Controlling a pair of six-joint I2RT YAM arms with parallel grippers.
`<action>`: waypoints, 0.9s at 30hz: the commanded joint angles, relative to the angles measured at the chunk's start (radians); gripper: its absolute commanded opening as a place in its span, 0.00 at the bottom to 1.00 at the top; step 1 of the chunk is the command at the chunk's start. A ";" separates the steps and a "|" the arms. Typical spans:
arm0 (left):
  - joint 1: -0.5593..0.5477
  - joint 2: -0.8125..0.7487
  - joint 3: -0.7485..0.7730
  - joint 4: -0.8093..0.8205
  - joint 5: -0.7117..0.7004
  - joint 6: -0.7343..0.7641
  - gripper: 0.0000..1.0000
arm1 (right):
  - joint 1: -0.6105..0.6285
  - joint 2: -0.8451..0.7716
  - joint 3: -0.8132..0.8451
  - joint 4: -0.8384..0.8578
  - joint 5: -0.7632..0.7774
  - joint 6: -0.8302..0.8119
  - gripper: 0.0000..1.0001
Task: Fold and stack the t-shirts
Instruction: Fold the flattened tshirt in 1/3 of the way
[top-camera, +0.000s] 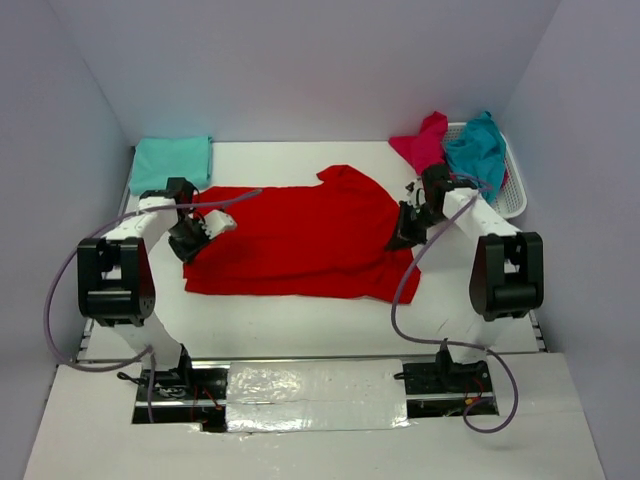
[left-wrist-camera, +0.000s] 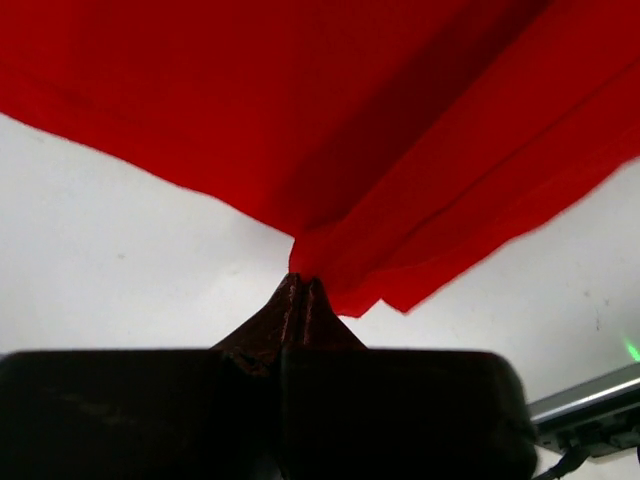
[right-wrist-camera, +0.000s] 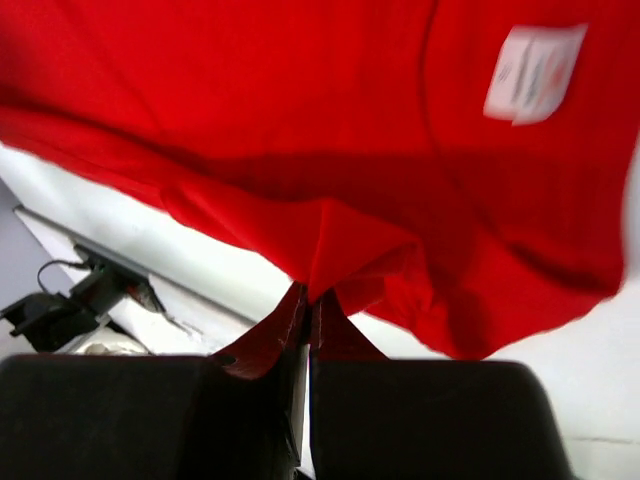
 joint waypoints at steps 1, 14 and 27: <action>0.009 0.068 0.087 0.029 0.043 -0.077 0.00 | -0.023 0.051 0.109 0.026 0.018 -0.053 0.00; 0.205 0.136 0.336 0.060 0.206 -0.262 0.64 | -0.043 0.267 0.238 0.001 0.013 -0.082 0.03; -0.035 -0.078 -0.120 0.118 0.030 0.300 0.63 | -0.043 0.246 0.214 0.021 0.012 -0.082 0.02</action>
